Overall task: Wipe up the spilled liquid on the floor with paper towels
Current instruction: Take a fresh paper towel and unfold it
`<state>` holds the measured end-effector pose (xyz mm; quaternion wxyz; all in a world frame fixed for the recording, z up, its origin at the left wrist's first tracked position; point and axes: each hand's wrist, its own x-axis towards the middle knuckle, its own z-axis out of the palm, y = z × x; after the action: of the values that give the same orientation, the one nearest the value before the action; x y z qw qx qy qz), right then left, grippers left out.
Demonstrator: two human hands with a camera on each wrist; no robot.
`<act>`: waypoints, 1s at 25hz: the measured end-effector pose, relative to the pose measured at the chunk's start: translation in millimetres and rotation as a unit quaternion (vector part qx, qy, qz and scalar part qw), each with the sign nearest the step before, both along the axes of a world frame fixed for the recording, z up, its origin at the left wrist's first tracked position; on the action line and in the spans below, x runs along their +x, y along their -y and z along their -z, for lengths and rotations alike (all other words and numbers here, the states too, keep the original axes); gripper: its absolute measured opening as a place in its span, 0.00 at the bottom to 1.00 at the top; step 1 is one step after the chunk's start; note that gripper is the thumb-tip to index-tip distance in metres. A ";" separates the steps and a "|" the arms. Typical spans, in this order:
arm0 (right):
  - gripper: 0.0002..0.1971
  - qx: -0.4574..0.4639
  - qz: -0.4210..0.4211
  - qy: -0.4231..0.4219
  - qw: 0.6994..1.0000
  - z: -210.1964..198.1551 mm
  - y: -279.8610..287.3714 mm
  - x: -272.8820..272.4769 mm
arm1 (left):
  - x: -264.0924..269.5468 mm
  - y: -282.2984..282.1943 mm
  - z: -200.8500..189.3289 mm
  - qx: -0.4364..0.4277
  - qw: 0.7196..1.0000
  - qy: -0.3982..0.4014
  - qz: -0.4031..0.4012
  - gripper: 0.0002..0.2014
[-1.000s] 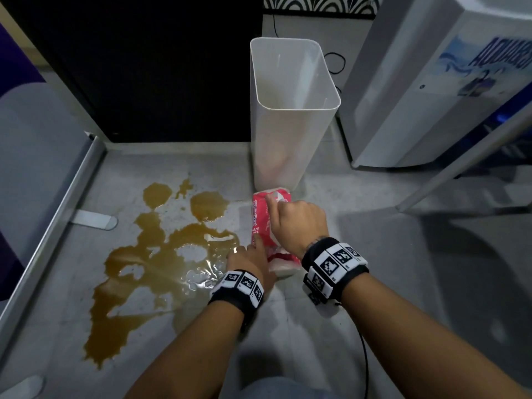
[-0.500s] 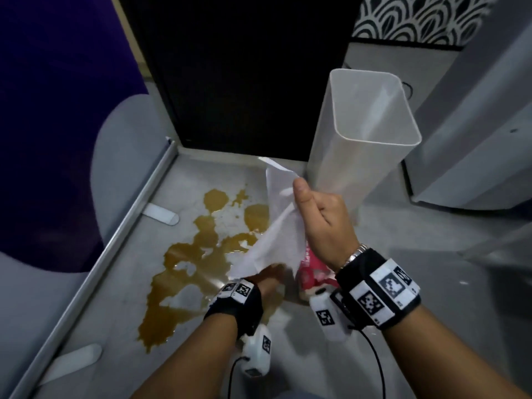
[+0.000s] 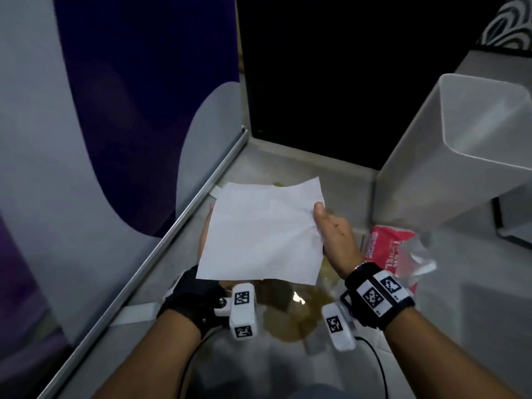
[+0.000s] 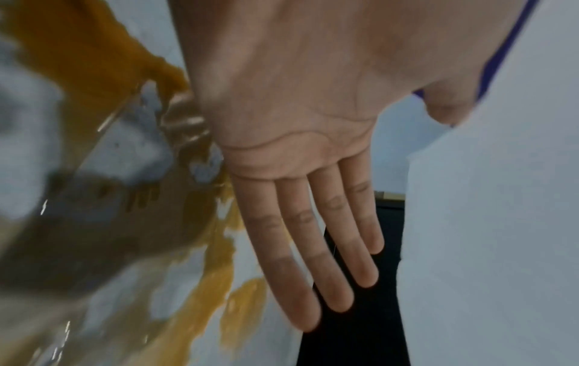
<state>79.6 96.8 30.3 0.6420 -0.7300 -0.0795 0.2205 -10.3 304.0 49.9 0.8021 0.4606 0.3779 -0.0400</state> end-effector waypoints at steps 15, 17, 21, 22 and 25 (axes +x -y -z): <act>0.21 -0.026 -0.021 -0.064 0.997 30.2 -16.4 -4.3 | -30.6 -52.3 12.2 0.118 0.988 -0.031 0.089 0.16; 0.08 -0.019 -0.013 -0.091 0.996 29.1 -14.4 -4.9 | -33.2 -55.2 12.0 0.127 0.989 -0.036 0.065 0.15; 0.11 0.007 0.015 -0.139 0.990 27.5 -12.7 -2.5 | -35.6 -64.0 12.1 0.112 0.993 -0.018 0.033 0.12; 0.10 0.017 0.019 -0.146 0.989 25.9 -13.1 -2.0 | -35.7 -65.2 11.5 0.098 0.995 -0.006 0.026 0.12; 0.11 0.044 0.024 -0.171 0.984 20.4 -14.2 -0.7 | -36.6 -65.4 8.7 0.072 0.997 0.021 0.022 0.13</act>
<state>78.9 111.0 9.9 0.6831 -0.6539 0.0390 0.3229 -46.9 369.4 41.2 0.7733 0.5265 0.3527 -0.0207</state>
